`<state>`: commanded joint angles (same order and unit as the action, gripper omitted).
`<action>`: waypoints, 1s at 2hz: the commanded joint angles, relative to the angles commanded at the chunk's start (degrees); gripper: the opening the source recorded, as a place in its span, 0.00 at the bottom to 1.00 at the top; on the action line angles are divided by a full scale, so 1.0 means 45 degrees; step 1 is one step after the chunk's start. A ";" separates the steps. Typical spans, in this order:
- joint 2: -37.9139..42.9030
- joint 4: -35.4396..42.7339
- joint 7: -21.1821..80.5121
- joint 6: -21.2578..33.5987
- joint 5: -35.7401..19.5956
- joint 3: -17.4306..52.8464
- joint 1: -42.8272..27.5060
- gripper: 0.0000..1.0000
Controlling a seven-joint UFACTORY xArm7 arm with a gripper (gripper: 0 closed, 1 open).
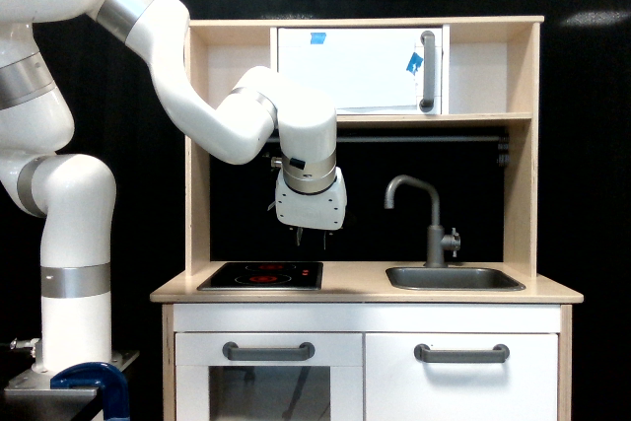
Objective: Turn on the faucet
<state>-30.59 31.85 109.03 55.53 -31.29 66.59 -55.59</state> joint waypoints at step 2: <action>-0.2785 -0.0199 0.3182 0.0326 -0.1274 0.4633 -0.2573 1.00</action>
<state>-43.13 30.96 123.35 57.00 -37.03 87.44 -67.17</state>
